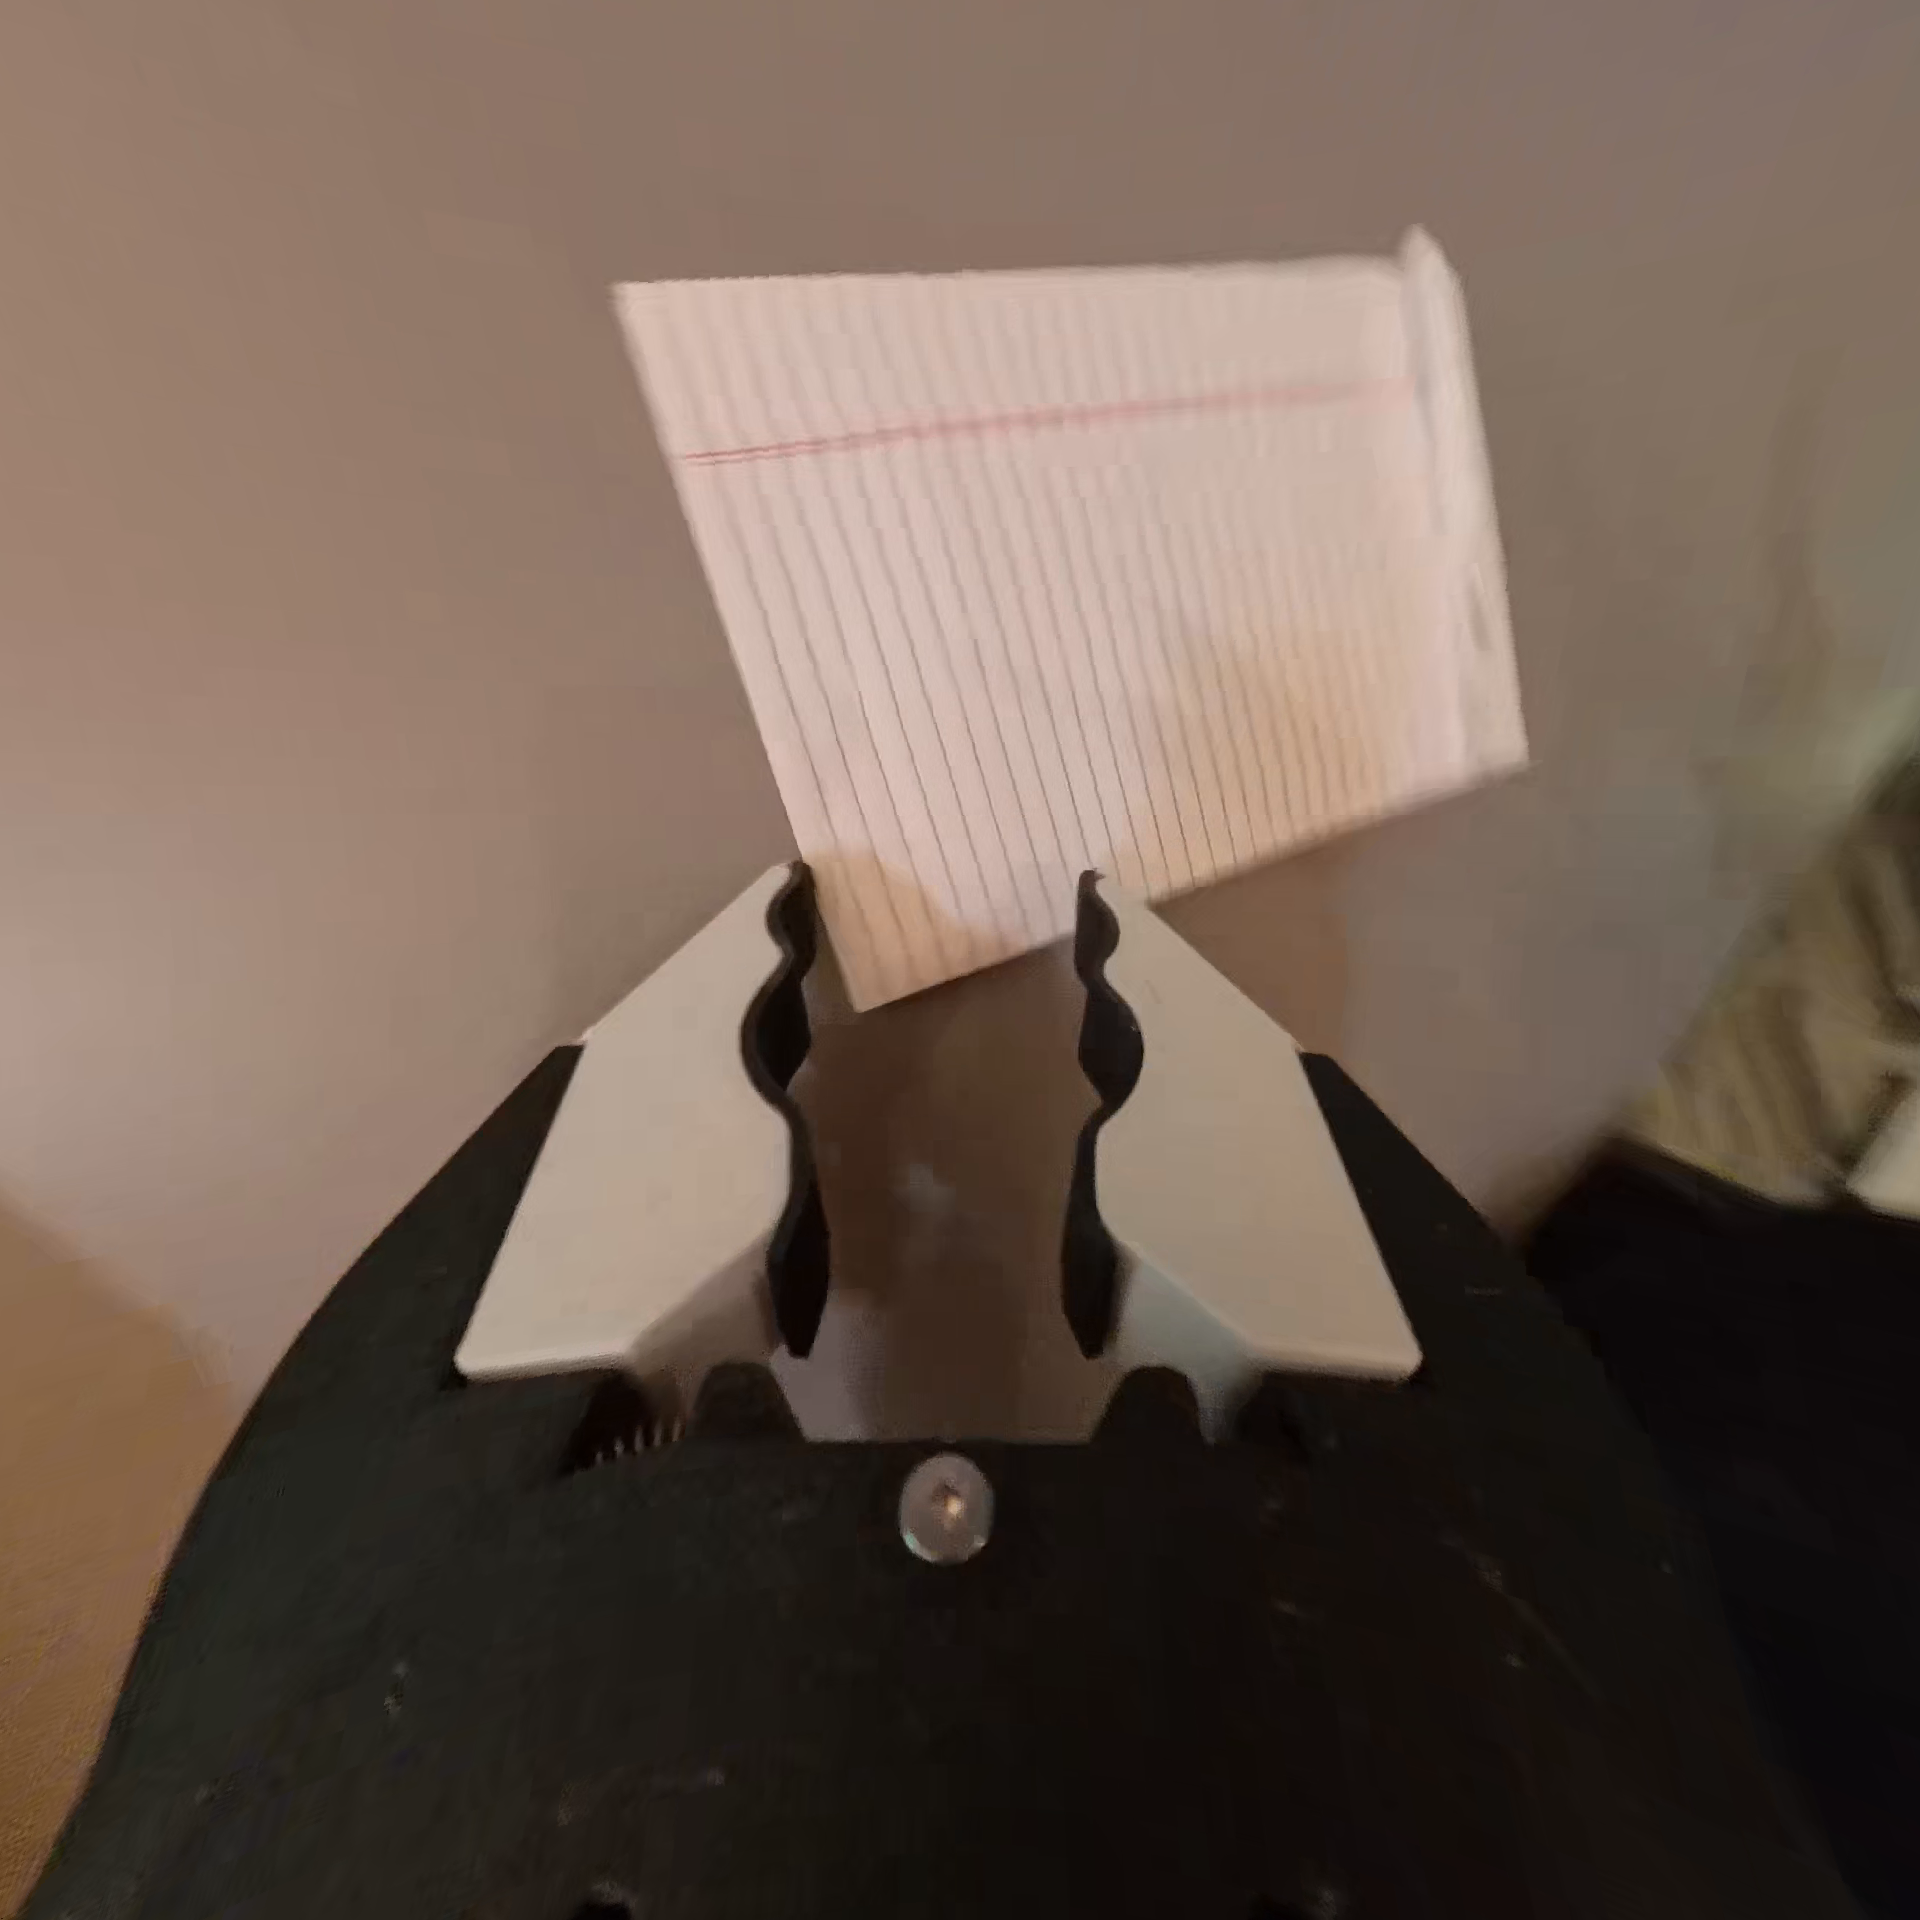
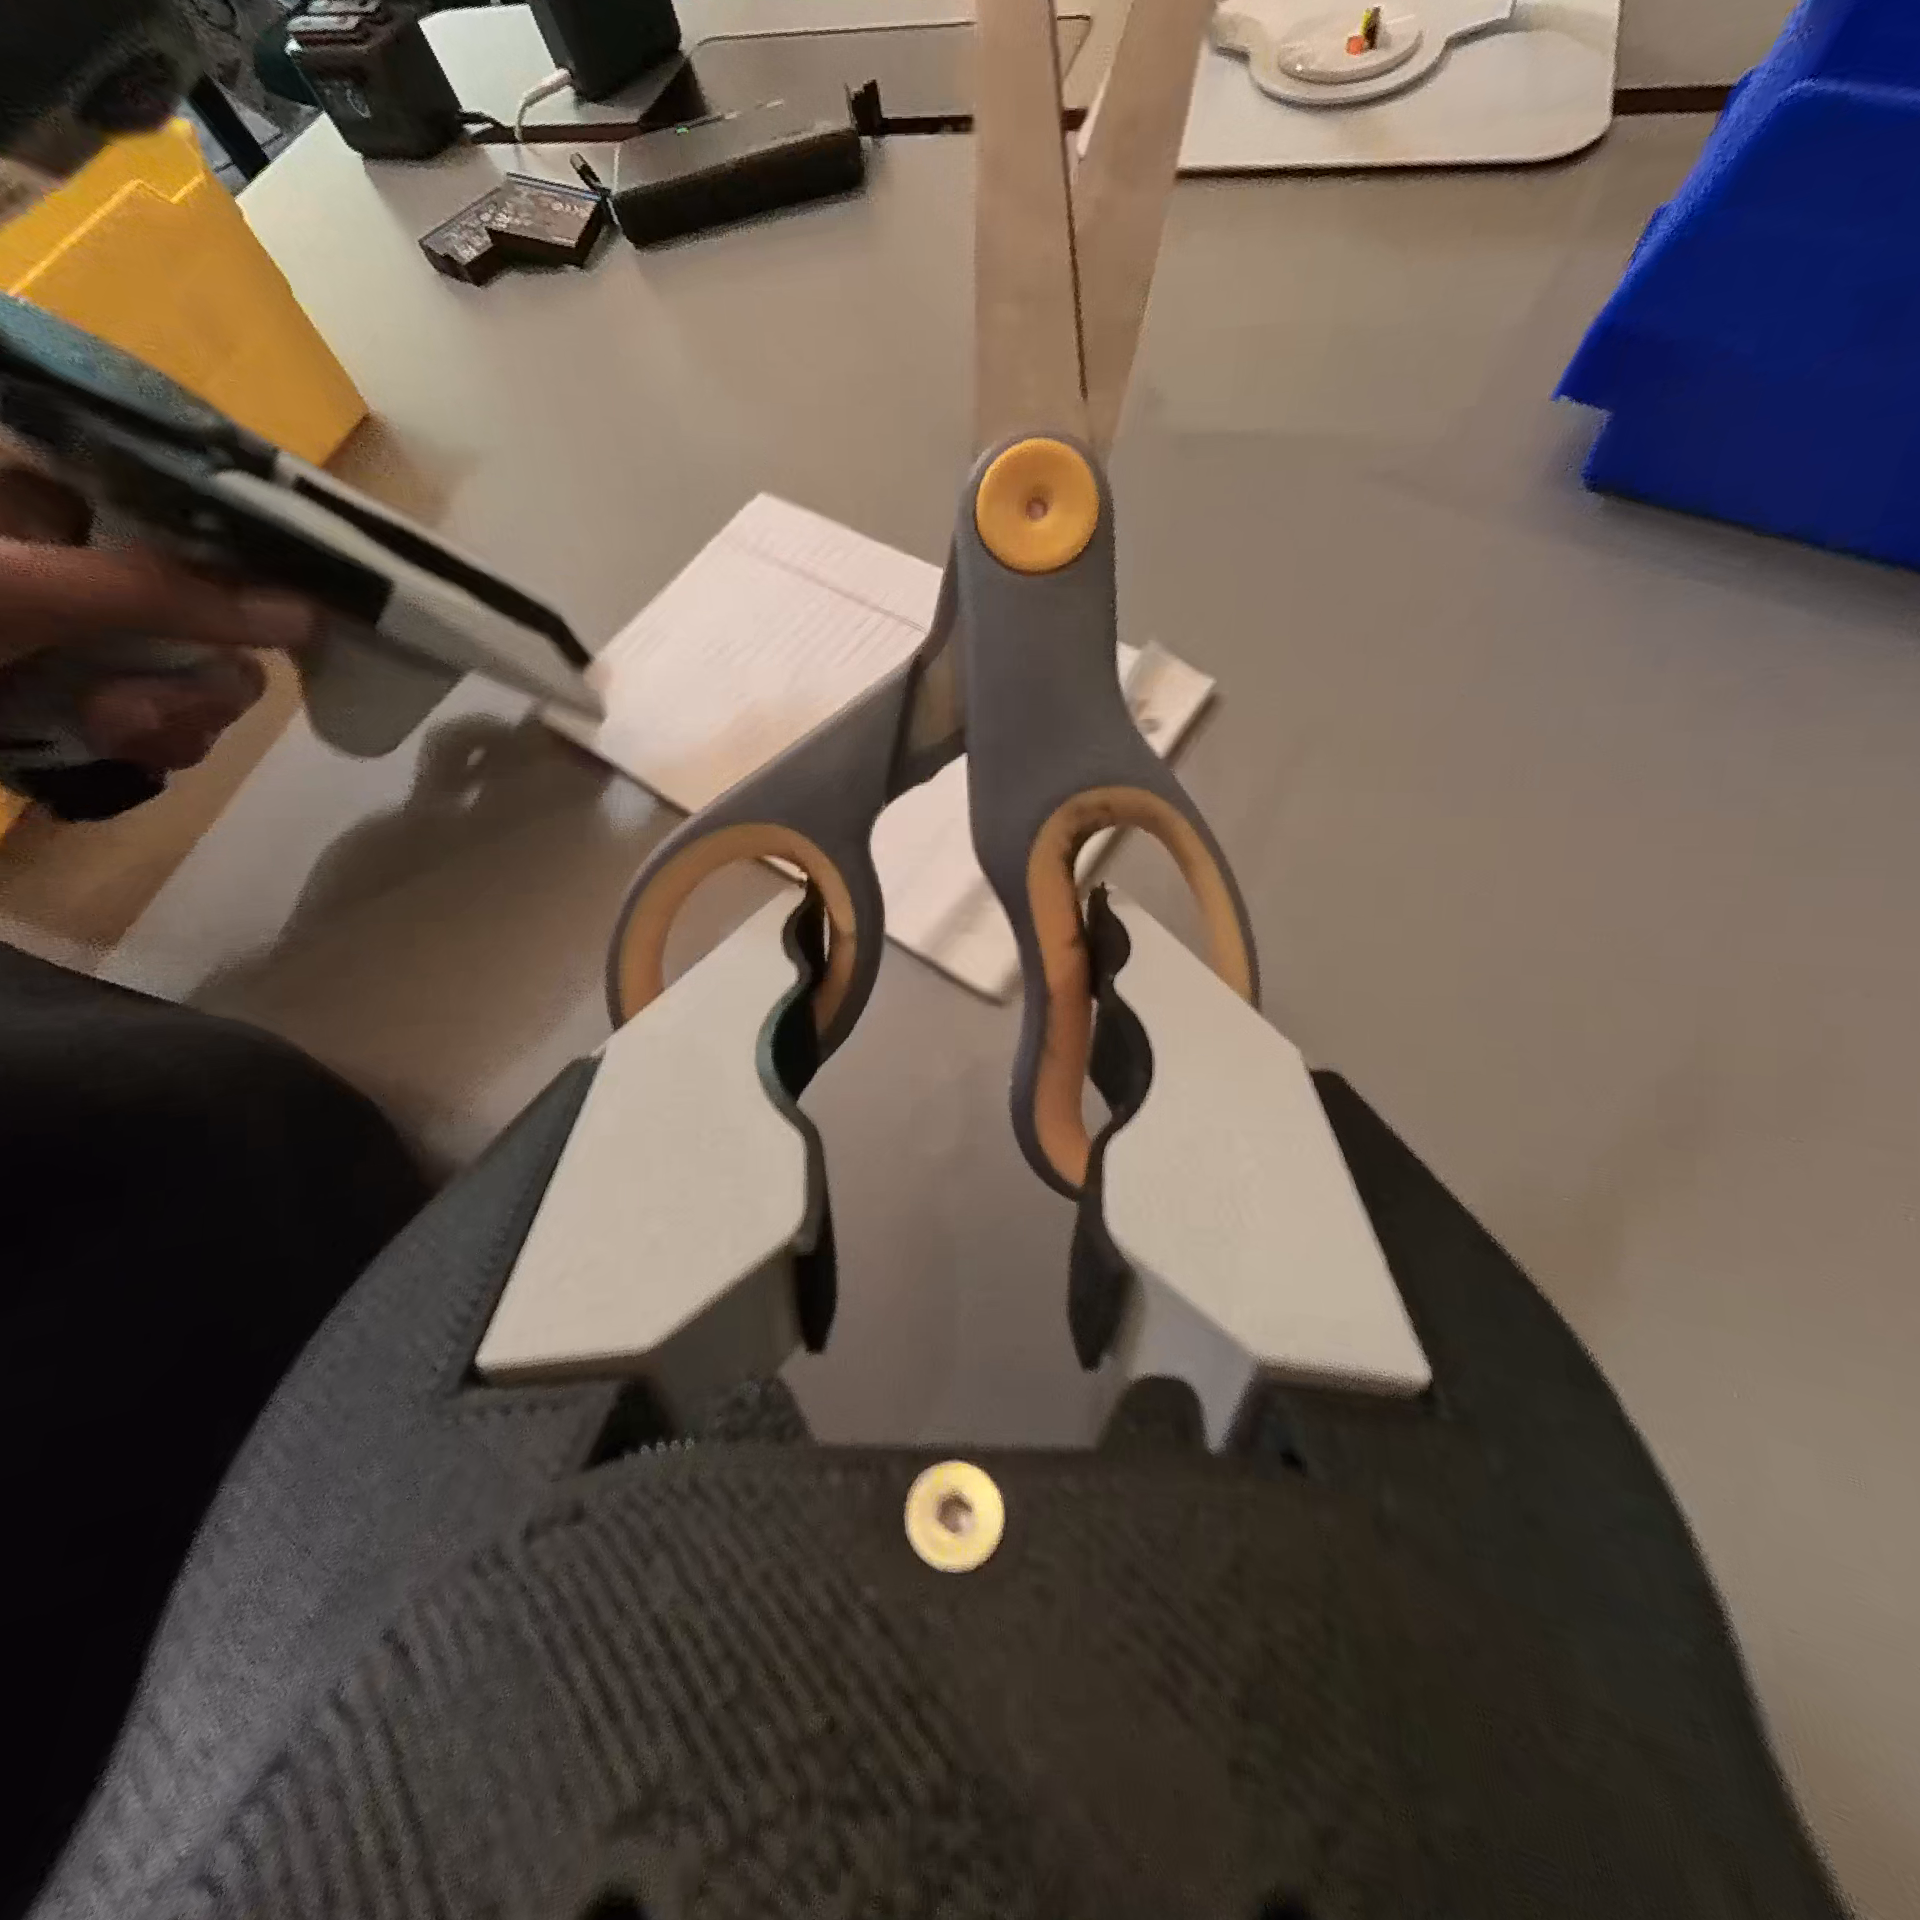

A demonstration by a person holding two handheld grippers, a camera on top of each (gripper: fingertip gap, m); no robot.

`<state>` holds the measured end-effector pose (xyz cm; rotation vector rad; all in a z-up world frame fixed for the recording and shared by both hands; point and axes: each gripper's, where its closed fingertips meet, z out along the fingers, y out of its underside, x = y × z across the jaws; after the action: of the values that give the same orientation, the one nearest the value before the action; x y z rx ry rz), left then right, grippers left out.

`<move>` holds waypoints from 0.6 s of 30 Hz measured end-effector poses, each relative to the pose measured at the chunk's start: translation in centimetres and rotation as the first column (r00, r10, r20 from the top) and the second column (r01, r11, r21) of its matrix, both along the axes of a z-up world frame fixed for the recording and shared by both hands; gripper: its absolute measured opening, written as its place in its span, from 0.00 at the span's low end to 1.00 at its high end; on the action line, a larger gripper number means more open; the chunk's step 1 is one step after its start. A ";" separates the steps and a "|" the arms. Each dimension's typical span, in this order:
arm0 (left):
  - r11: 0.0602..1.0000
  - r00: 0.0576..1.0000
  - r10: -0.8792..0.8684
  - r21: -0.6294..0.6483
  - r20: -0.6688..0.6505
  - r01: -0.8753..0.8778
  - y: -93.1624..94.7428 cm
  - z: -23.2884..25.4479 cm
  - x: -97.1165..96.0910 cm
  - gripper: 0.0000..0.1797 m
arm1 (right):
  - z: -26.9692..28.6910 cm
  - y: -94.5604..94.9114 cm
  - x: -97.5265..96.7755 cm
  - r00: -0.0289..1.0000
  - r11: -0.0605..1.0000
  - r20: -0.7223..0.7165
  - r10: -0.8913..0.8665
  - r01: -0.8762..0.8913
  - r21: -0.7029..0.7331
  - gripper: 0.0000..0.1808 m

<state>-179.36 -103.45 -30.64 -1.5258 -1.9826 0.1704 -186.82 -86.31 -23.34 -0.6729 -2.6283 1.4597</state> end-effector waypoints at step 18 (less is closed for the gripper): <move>0.567 0.572 -0.804 -0.491 -0.159 0.661 14.9 2.9 -3.6 0.32 | -0.5 8.6 -0.9 0.988 0.987 0.000 -0.157 0.157 0.024 0.27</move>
<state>-182.99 -88.52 -27.74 -2.2712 -0.8782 0.4626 -187.69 -77.72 -23.88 -0.8565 -2.5242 1.3819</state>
